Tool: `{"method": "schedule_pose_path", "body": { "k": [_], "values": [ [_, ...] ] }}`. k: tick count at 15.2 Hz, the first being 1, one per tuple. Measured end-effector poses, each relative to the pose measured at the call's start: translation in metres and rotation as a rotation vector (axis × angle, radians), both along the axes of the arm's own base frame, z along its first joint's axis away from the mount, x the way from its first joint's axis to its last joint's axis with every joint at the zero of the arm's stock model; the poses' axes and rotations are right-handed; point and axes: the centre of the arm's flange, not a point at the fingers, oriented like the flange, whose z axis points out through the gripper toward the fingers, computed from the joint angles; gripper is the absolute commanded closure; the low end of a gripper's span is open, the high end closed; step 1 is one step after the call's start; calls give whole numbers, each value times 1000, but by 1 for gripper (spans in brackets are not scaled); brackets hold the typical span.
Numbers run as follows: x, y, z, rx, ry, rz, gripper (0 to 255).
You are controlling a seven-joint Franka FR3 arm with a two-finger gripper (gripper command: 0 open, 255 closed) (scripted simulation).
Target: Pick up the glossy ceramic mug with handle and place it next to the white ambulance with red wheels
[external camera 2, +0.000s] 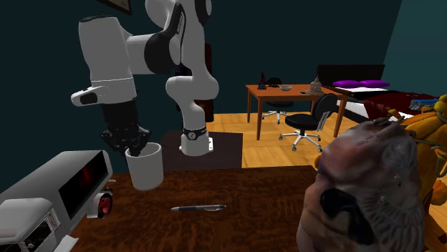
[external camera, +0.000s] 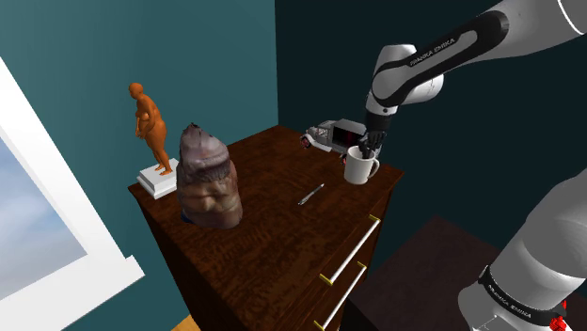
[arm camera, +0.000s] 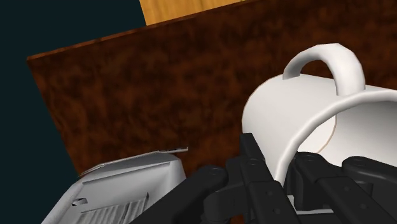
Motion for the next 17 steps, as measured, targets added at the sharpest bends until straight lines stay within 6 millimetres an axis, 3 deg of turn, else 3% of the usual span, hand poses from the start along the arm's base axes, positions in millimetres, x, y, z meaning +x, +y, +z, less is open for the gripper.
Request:
{"method": "schedule_pose_path", "body": {
  "k": [3, 9, 10, 17],
  "values": [
    [0, -1, -16, 0, 0, 0, 255],
    [0, 0, -20, 0, 0, 0, 255],
    [0, 0, -20, 0, -1, 0, 0],
    [0, -1, -13, 0, -2, 0, 0]
  ]
}}
